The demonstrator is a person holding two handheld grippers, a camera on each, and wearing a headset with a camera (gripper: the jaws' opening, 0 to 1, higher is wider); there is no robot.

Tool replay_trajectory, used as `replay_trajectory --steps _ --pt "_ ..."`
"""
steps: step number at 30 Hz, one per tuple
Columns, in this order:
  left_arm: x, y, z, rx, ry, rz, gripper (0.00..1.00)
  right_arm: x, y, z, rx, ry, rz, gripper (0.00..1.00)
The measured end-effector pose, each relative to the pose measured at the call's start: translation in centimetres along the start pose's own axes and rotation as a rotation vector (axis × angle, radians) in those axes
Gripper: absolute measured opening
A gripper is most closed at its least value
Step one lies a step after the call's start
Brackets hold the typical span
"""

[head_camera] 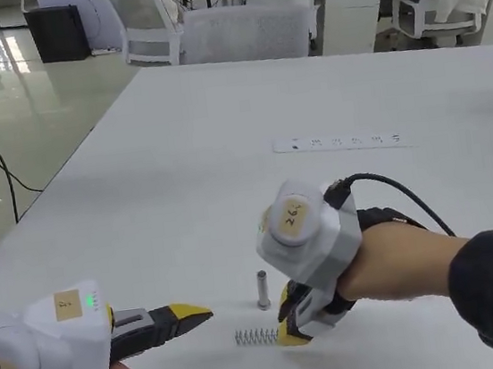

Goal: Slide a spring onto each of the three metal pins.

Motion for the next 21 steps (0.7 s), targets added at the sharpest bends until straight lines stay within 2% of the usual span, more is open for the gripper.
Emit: replay_trajectory --steps 9,21 --pt "0.1 0.2 -0.1 0.004 0.002 0.005 0.51 -0.3 -1.1 0.2 0.01 -0.002 0.017 0.11" --pt "0.2 0.4 -0.2 0.003 0.005 0.01 0.51 -0.2 -1.7 0.4 0.032 0.016 0.019 0.08"
Point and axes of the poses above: the centre of the closed fingertips' face, and the gripper's own axes: y roughly backward along the fingers, x roughly to its left, z roughly out of its top, the point moved 8 cm from there along y, roughly backward along the fingers, and after that the axes turned 8 degrees about z, right-handed, at the moved point
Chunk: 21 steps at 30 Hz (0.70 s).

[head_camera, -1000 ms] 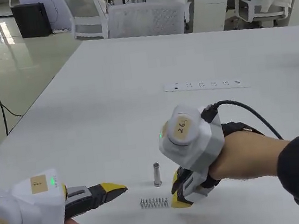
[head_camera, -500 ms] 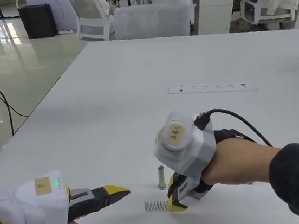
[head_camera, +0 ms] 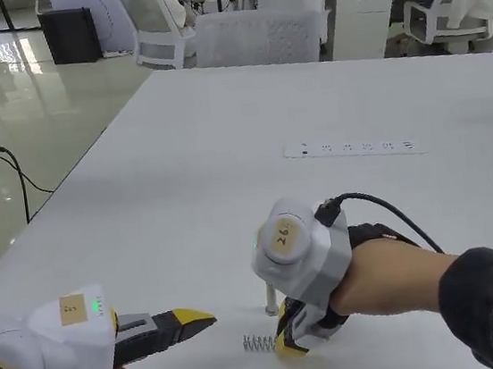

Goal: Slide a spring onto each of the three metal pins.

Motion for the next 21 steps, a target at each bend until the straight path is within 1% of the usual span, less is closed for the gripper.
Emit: replay_trajectory --steps 4,6,11,13,15,17,21 --pt "0.0 0.0 0.0 0.001 -0.002 -0.002 0.51 0.1 0.0 0.0 0.004 0.004 -0.005 0.08" --pt "0.0 0.0 0.0 0.0 -0.001 -0.002 0.51 0.2 0.1 0.0 -0.001 -0.008 0.002 0.08" --pt "0.0 0.0 0.0 0.002 -0.003 -0.004 0.51 0.7 0.8 0.0 -0.005 -0.013 0.01 0.08" --pt "0.0 -0.1 0.0 0.002 -0.004 -0.007 0.51 1.1 1.3 0.0 -0.013 -0.017 0.021 0.08" --pt "-0.1 -0.2 0.0 0.003 -0.006 -0.01 0.5 1.4 1.7 0.0 -0.015 -0.014 0.021 0.08" --pt "-0.2 -0.3 0.1 0.003 -0.009 -0.016 0.5 2.0 2.4 0.1 -0.018 0.004 0.02 0.08" --pt "-0.2 -0.5 0.2 0.004 -0.016 -0.027 0.5 3.2 3.8 0.3 -0.04 0.031 0.033 0.08"
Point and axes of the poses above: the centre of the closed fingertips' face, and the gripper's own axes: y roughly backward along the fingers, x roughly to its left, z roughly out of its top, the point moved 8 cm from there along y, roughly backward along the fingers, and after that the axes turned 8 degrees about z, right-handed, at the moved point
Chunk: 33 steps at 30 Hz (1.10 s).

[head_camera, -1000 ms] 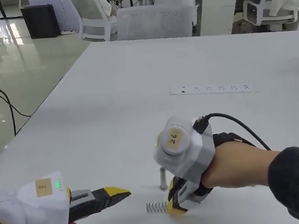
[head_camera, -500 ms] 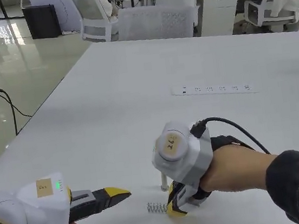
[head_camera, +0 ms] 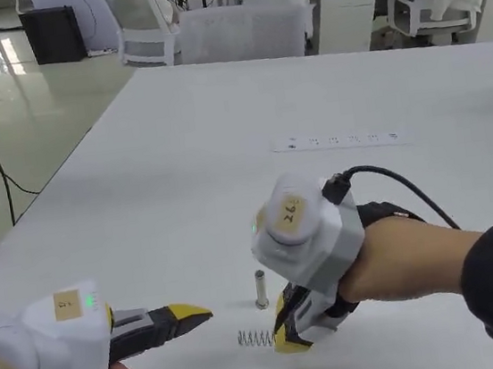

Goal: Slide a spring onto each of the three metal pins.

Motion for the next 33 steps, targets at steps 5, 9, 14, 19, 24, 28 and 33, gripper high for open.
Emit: replay_trajectory --steps 5,9,14,19,24,28,33 --pt "-0.1 -0.2 0.3 -0.004 -0.008 -0.011 0.49 0.9 1.3 0.4 -0.006 0.035 -0.007 0.08" --pt "-0.3 -0.4 0.6 -0.009 -0.016 -0.02 0.47 1.4 2.1 0.7 -0.008 0.059 -0.013 0.08" --pt "-0.5 -0.4 0.9 -0.025 -0.029 -0.034 0.4 1.9 2.5 1.1 -0.002 0.087 -0.007 0.08" --pt "-0.6 -0.4 1.1 -0.034 -0.048 -0.049 0.31 2.4 2.6 1.4 0.004 0.118 0.009 0.08" --pt "-0.9 -0.4 1.2 -0.043 -0.06 -0.064 0.23 2.6 2.6 1.6 0.008 0.134 0.014 0.08" --pt "-1.0 -0.5 1.3 -0.051 -0.068 -0.073 0.18 2.8 2.6 1.5 0.017 0.146 0.029 0.08" --pt "-1.1 -0.5 1.3 -0.054 -0.076 -0.089 0.13 3.1 2.5 1.6 0.02 0.168 0.04 0.08"
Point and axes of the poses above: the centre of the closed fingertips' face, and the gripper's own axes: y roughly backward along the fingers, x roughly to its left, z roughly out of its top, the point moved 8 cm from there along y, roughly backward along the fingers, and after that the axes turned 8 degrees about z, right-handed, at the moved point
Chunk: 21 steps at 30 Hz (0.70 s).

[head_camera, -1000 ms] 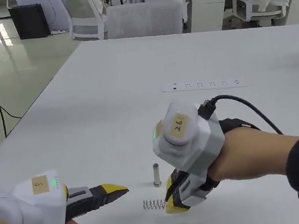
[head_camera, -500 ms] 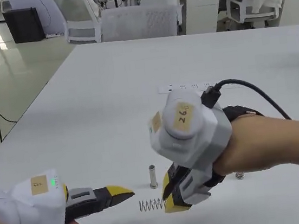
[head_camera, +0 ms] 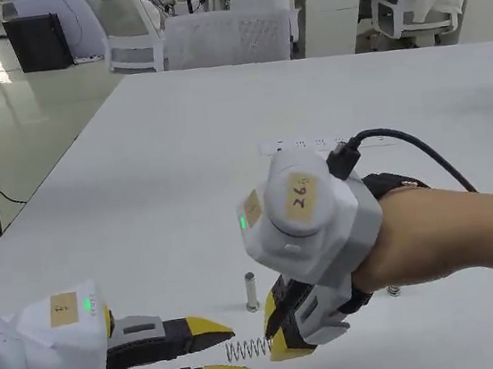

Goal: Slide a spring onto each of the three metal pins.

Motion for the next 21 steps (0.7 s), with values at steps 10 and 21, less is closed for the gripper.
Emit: replay_trajectory --steps 10,21 --pt "-0.32 0.05 0.0 -0.005 -0.017 -0.022 0.03 0.13 -0.09 0.02 0.012 0.019 0.003 0.08" --pt "-0.39 0.16 0.16 -0.007 -0.021 -0.026 0.02 0.08 0.12 -0.02 -0.007 0.007 -0.005 0.09"
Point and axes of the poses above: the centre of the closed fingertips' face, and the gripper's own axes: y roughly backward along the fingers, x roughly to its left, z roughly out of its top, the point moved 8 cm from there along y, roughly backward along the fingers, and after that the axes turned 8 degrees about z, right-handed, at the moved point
